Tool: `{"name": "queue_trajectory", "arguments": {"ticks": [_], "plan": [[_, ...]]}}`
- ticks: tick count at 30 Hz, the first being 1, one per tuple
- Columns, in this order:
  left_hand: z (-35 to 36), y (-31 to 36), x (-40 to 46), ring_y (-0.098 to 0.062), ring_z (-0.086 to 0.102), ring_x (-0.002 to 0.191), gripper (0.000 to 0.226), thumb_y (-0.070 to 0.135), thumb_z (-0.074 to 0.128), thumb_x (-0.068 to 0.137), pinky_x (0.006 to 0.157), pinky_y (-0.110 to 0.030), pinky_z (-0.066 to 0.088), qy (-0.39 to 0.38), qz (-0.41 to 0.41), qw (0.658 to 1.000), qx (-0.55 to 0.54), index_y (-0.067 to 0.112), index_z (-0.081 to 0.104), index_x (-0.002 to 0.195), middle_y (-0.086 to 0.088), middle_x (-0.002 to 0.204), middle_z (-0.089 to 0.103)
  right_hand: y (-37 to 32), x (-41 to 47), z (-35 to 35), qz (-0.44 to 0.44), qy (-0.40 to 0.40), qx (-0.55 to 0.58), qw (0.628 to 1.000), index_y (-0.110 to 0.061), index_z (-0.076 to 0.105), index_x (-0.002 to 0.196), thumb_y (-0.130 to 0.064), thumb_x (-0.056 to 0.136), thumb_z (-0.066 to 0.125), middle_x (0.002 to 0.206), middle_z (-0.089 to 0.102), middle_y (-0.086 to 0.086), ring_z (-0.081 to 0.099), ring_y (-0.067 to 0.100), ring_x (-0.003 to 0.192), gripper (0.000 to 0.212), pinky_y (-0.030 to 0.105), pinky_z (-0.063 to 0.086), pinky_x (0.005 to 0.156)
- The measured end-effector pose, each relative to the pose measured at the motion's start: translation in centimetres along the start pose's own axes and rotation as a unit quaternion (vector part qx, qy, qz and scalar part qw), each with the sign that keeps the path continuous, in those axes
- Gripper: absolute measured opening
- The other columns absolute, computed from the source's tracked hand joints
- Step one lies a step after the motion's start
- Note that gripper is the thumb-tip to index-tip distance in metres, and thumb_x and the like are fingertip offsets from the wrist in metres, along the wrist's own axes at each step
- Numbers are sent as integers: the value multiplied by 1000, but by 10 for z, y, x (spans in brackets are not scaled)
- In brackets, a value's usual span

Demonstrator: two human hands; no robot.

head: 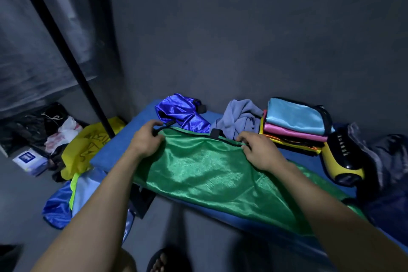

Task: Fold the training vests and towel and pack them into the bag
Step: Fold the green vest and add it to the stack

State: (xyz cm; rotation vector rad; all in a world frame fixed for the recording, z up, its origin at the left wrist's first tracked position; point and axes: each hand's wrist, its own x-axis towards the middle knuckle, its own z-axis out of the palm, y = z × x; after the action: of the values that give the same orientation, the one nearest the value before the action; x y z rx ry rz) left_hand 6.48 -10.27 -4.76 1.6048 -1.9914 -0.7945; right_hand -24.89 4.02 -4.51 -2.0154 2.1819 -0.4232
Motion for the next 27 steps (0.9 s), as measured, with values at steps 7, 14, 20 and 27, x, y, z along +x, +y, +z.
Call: {"name": "queue_trajectory", "arguments": {"ticks": [7, 14, 20, 27], "plan": [[-6, 21, 0, -19, 66, 74, 30, 9, 72, 92, 66, -26, 55, -52, -64, 961, -263, 21, 67, 120, -13, 104, 71, 0, 1, -4, 4, -25, 113, 993, -14, 70, 112, -12, 100, 60, 111, 68, 2, 62, 20, 101, 16, 32, 49, 85], [-16, 17, 3, -16, 71, 84, 21, 17, 81, 87, 85, -30, 59, 7, -27, 914, -405, 22, 77, 107, -8, 100, 77, 3, 3, -10, 12, -13, 204, 979, -19, 71, 105, -12, 98, 65, 93, 62, -10, 55, 4, 82, 12, 25, 44, 74], [1, 1, 20, -19, 61, 75, 23, 9, 78, 88, 79, -34, 52, 100, -38, 948, -300, 30, 74, 80, -6, 83, 71, 0, 9, -5, 10, -24, 195, 980, -22, 69, 100, -15, 97, 67, 88, 64, -7, 58, 7, 78, 7, 29, 48, 75], [13, -7, 17, -33, 66, 104, 8, 29, 71, 92, 88, -44, 53, 131, 11, 991, 31, 29, 72, 100, -6, 105, 74, 3, -13, -15, -54, 44, 68, 995, -16, 67, 122, -29, 96, 70, 113, 64, 3, 60, 22, 103, 29, 37, 50, 88]]}}
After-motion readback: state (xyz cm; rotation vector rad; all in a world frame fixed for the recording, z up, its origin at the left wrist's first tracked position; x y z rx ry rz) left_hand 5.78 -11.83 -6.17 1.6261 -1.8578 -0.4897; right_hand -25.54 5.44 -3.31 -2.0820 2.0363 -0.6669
